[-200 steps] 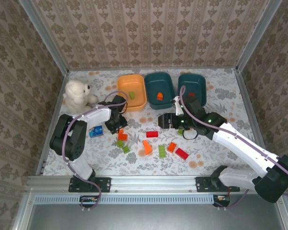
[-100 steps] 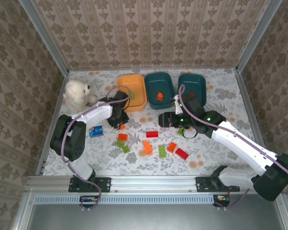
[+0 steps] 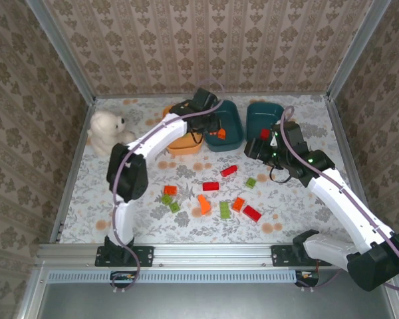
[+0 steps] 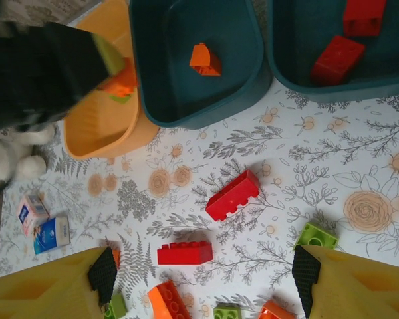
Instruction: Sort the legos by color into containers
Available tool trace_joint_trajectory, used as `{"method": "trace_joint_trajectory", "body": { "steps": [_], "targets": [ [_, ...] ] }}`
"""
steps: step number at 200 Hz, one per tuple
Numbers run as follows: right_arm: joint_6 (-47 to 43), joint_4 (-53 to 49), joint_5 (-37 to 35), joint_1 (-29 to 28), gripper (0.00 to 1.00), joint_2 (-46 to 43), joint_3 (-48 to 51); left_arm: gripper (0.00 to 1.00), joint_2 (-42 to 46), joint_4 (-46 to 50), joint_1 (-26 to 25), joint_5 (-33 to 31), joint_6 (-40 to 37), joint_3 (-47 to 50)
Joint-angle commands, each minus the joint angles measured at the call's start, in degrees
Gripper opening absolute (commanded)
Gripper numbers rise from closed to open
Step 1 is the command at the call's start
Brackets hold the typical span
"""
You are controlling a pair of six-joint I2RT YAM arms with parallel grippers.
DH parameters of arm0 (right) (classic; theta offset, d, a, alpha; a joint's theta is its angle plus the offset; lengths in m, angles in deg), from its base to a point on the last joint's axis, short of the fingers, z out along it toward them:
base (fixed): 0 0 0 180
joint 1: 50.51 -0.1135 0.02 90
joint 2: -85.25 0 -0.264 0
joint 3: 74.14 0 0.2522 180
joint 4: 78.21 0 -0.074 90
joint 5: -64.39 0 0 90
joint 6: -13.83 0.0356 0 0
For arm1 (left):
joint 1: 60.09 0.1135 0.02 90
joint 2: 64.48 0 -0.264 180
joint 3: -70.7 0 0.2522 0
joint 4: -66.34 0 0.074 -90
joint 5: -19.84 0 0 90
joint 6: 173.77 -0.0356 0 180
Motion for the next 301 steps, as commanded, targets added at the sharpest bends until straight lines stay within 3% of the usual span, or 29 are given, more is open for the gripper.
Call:
{"method": "trace_joint_trajectory", "body": {
  "steps": [1, 85, 146, 187, 260, 301],
  "targets": [
    [1.56, -2.05, -0.19, 0.29, 0.73, -1.06, -1.26, 0.28, -4.65, 0.33, -0.04, 1.63, -4.64, -4.69],
    [2.18, -3.47, 0.9, 1.04, 0.74, -3.35, 1.28, 0.3, -13.22, 4.67, -1.3, 1.01, -5.26, -10.22],
    [1.91, -3.21, 1.0, 1.38, 0.74, -2.47, 0.99, 0.41, -14.36, 6.92, -1.56, 0.83, -5.61, -12.28],
    [1.56, -3.17, 1.1, 1.36, 0.74, -1.79, 0.63, 0.54, -13.85, 8.24, -1.45, 1.05, -5.62, -14.47],
    [-2.16, -4.7, 1.17, 1.39, 0.74, -1.3, -2.04, 0.6, -6.38, 7.08, -1.51, -0.41, -3.52, -13.83],
    [-5.52, -5.65, 2.85, 1.39, 0.74, -1.89, -2.87, 0.6, 5.56, 4.28, -0.48, -1.7, 0.95, -1.1]
  ]
}}
